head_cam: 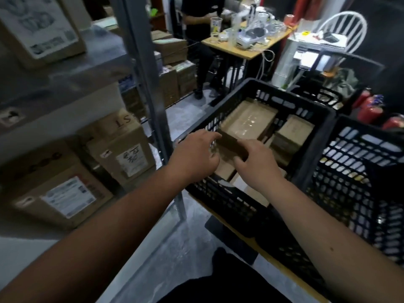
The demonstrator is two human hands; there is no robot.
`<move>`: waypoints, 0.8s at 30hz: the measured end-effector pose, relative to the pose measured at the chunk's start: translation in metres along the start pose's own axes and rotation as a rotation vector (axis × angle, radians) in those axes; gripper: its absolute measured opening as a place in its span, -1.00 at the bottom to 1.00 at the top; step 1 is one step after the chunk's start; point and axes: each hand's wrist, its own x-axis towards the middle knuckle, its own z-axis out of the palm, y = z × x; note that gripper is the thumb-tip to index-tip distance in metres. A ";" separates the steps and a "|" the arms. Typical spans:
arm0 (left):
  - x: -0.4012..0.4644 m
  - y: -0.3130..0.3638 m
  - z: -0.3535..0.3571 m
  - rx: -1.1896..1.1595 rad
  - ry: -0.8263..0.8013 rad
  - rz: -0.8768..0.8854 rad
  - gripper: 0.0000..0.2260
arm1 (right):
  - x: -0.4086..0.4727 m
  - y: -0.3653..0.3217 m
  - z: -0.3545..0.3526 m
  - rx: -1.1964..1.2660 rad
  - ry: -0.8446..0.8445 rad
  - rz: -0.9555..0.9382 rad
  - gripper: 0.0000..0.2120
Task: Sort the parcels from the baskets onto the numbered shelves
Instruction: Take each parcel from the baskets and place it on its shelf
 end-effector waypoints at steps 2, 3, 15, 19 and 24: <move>0.022 0.005 0.008 0.000 -0.033 0.016 -0.53 | 0.007 0.015 -0.008 0.005 0.006 0.054 -0.56; 0.033 0.007 0.012 -0.001 -0.057 0.017 -0.54 | 0.012 0.021 -0.011 0.004 0.008 0.079 -0.58; 0.161 0.005 0.069 0.142 -0.373 -0.098 -0.41 | 0.111 0.084 -0.001 0.018 -0.138 0.309 -0.33; 0.185 0.003 0.085 0.189 -0.453 -0.120 -0.36 | 0.140 0.096 0.007 0.000 -0.202 0.349 -0.23; 0.200 -0.003 0.095 0.245 -0.495 -0.109 -0.39 | 0.166 0.104 0.024 0.015 -0.297 0.480 0.18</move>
